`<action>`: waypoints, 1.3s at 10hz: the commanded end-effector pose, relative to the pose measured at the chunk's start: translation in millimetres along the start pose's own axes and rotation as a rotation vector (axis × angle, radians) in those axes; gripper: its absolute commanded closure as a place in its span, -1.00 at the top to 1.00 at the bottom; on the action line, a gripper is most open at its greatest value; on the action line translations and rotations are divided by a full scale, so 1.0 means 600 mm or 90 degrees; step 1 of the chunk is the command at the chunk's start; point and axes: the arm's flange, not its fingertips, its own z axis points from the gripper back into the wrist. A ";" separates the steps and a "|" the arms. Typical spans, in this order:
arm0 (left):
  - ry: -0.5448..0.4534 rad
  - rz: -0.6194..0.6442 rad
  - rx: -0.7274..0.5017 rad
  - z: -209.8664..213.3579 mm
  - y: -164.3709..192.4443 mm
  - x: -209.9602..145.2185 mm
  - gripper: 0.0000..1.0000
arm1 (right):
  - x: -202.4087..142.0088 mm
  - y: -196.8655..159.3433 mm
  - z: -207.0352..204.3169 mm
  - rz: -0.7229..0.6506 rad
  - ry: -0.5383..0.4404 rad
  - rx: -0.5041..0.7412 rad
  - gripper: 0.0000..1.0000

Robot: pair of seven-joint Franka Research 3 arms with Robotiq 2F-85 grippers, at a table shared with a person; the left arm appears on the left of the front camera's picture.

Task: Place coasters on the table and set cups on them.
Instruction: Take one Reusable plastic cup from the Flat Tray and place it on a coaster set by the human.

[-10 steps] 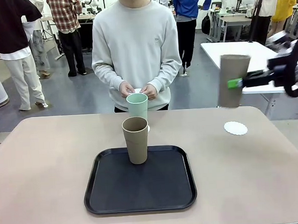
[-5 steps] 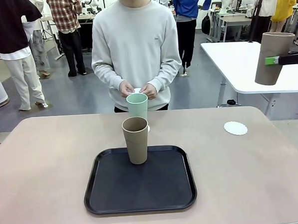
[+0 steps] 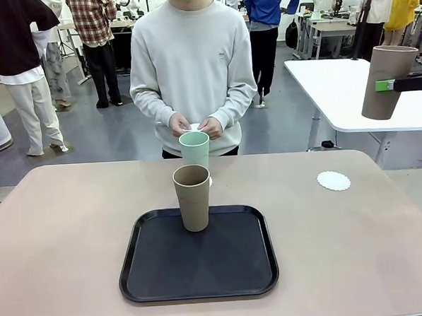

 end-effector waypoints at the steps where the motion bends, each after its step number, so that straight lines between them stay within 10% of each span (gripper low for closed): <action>1: 0.003 -0.002 -0.001 0.002 -0.004 0.000 1.00 | 0.001 -0.001 0.000 -0.001 -0.003 -0.004 0.72; 6: 0.003 -0.002 -0.001 0.002 -0.004 0.000 1.00 | -0.144 -0.072 -0.111 0.086 -0.061 0.195 0.72; 13: 0.003 -0.002 -0.001 0.002 -0.004 0.000 1.00 | -0.261 -0.119 -0.146 0.097 0.004 0.206 0.72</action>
